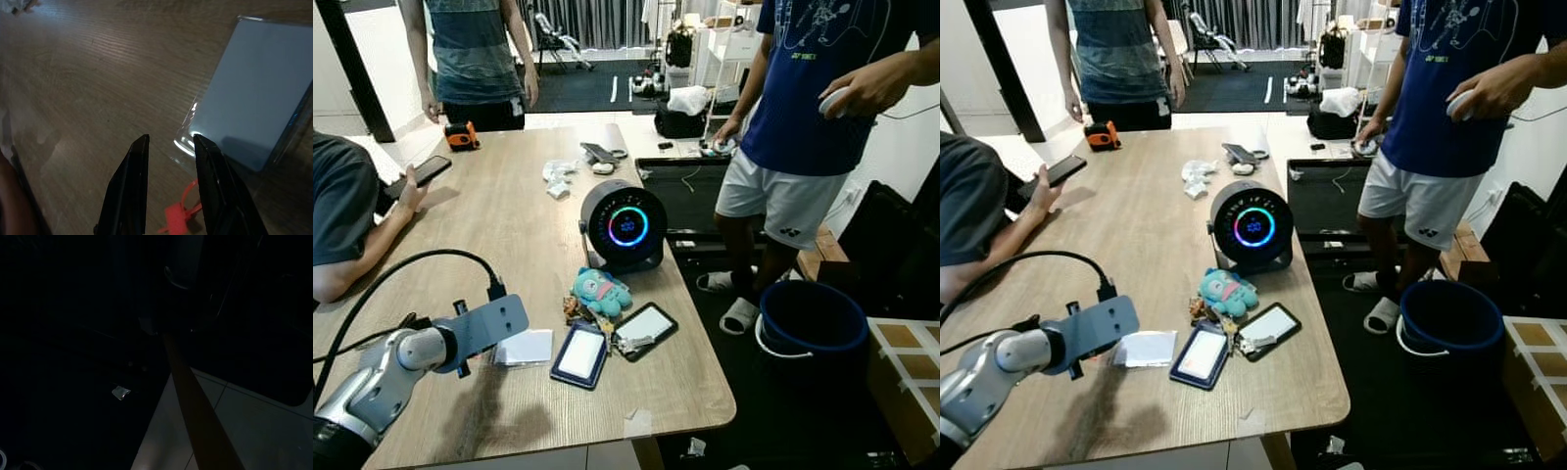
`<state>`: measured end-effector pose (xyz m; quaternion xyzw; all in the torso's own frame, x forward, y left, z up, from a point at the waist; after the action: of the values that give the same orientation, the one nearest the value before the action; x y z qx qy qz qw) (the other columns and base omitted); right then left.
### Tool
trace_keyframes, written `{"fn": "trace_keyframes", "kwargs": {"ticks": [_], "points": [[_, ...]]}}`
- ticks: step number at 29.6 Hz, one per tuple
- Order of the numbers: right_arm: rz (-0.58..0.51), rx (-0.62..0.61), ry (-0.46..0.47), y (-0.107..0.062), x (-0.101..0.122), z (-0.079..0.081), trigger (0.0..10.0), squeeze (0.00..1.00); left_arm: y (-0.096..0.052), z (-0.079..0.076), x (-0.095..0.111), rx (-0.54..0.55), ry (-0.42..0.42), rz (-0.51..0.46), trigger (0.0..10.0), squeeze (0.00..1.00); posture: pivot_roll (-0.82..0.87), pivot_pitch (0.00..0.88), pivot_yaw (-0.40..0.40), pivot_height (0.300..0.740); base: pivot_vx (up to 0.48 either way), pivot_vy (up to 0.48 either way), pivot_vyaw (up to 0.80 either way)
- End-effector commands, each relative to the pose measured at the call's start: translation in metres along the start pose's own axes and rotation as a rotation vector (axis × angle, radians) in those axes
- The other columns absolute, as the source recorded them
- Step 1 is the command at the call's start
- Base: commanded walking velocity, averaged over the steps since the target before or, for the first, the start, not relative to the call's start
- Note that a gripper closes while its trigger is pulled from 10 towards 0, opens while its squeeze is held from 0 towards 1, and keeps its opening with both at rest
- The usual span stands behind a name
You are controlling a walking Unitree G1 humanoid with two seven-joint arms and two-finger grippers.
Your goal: Hang keys on a hook
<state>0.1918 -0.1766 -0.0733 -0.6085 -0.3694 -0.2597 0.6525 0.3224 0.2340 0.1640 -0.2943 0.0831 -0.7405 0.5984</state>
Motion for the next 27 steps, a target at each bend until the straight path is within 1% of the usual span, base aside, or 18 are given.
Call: {"fn": "trace_keyframes", "kwargs": {"ticks": [1,3,4,5,6,7,9,11,15,20,27], "points": [[0.014,-0.009,0.016,-0.003,-0.006,0.0,10.0,0.0,-0.009,0.013,-0.011,0.019,0.037,0.048,10.0,0.0,0.03,0.118,0.076,0.74,0.0,0.0,0.0],[0.014,-0.009,0.017,-0.003,-0.006,0.0,10.0,0.0,-0.01,0.014,-0.012,0.021,0.044,0.052,10.0,0.0,0.03,0.118,0.076,0.74,0.0,0.0,0.0],[0.015,-0.008,0.016,-0.003,-0.006,0.0,10.0,0.0,-0.016,0.017,-0.017,0.003,0.079,0.065,10.0,0.0,0.03,0.118,0.076,0.74,0.0,0.0,0.0],[0.015,-0.008,0.016,-0.003,-0.006,0.0,10.0,0.0,-0.016,0.017,-0.017,0.003,0.079,0.065,10.0,0.0,0.03,0.118,0.076,0.74,0.0,0.0,0.0],[0.015,-0.007,0.016,-0.002,-0.005,0.0,10.0,0.0,-0.023,0.017,-0.021,-0.032,0.122,0.072,10.0,0.0,0.04,0.118,0.075,0.74,0.0,0.0,0.0],[0.015,-0.007,0.016,-0.002,-0.005,0.0,10.0,0.0,-0.023,0.017,-0.021,-0.032,0.122,0.072,10.0,0.0,0.04,0.118,0.075,0.74,0.0,0.0,0.0],[0.014,-0.004,0.015,-0.002,-0.005,0.001,10.0,0.0,-0.028,0.015,-0.022,-0.067,0.153,0.062,10.0,0.0,0.05,0.118,0.073,0.74,0.0,0.0,0.0],[0.014,-0.002,0.014,-0.002,-0.004,0.001,10.0,0.0,-0.029,0.012,-0.019,-0.086,0.162,0.046,10.0,0.0,0.05,0.118,0.075,0.74,0.0,0.0,0.0],[0.013,-0.001,0.014,-0.001,-0.004,0.001,10.0,0.0,-0.027,0.008,-0.014,-0.093,0.161,0.027,10.0,0.0,0.05,0.117,0.072,0.74,0.0,0.0,0.0],[0.013,0.0,0.013,0.0,-0.002,0.001,10.0,0.0,-0.021,0.001,-0.007,-0.102,0.154,0.003,10.0,0.0,0.05,0.116,0.072,0.74,0.0,0.0,0.0],[0.013,-0.005,0.015,-0.001,-0.003,0.001,10.0,0.0,-0.018,0.001,-0.002,-0.105,0.157,-0.018,10.0,0.0,0.04,0.116,0.075,0.74,0.0,0.0,0.0]]}}
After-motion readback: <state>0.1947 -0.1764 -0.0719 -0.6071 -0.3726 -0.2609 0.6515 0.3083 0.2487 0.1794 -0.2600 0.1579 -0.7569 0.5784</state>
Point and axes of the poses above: a point about 5 cm out from each wrist's last joint towards the gripper, its own y axis pointing out of the wrist towards the gripper, its own x axis along the axis of the wrist's last joint, z = x × y, the point moved 1 cm from there along y, pointing out of the wrist towards the gripper, and after that the axes turned 11 degrees about y, right-handed, at the moved point
